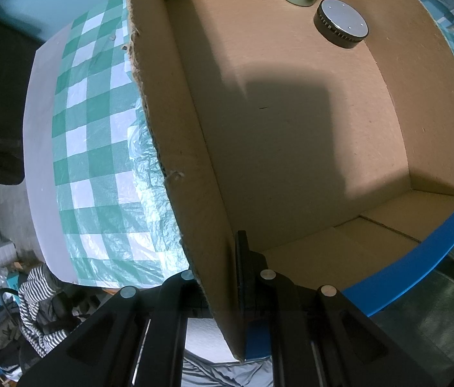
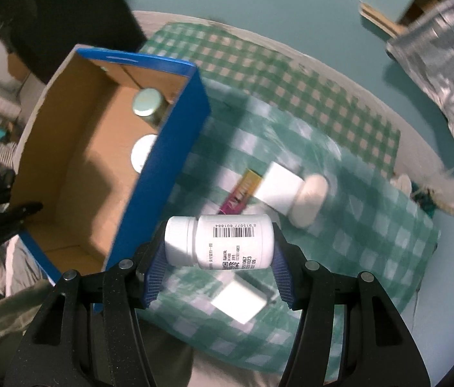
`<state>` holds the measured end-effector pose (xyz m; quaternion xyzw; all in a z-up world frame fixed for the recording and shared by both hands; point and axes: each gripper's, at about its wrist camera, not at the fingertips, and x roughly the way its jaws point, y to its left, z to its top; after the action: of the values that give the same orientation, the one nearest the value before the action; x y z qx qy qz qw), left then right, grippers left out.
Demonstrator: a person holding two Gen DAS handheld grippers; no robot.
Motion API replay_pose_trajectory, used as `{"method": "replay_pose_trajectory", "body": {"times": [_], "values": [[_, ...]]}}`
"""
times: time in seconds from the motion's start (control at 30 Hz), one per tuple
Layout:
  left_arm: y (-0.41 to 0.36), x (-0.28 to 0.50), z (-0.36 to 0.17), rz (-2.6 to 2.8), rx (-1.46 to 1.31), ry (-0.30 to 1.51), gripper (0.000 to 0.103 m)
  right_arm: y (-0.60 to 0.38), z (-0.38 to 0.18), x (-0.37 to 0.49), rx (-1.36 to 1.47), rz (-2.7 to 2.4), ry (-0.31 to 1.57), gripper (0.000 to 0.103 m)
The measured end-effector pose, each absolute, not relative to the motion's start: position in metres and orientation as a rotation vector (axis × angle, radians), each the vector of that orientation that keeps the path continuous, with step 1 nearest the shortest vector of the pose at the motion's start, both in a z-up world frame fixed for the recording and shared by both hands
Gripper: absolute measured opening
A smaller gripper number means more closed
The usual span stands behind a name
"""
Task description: Organize rigid objects
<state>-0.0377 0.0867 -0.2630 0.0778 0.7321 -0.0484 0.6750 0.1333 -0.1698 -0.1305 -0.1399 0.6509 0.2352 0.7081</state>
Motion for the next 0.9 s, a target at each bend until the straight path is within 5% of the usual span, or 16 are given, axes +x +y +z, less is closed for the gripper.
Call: {"method": "replay_pose_trajectory", "body": {"times": [0.9], "values": [[0.084,-0.042,-0.259,-0.100,0.171,1.637,0.008,-0.052,-0.160,0.159,-0.623,0.719,1.347,0.058]]}}
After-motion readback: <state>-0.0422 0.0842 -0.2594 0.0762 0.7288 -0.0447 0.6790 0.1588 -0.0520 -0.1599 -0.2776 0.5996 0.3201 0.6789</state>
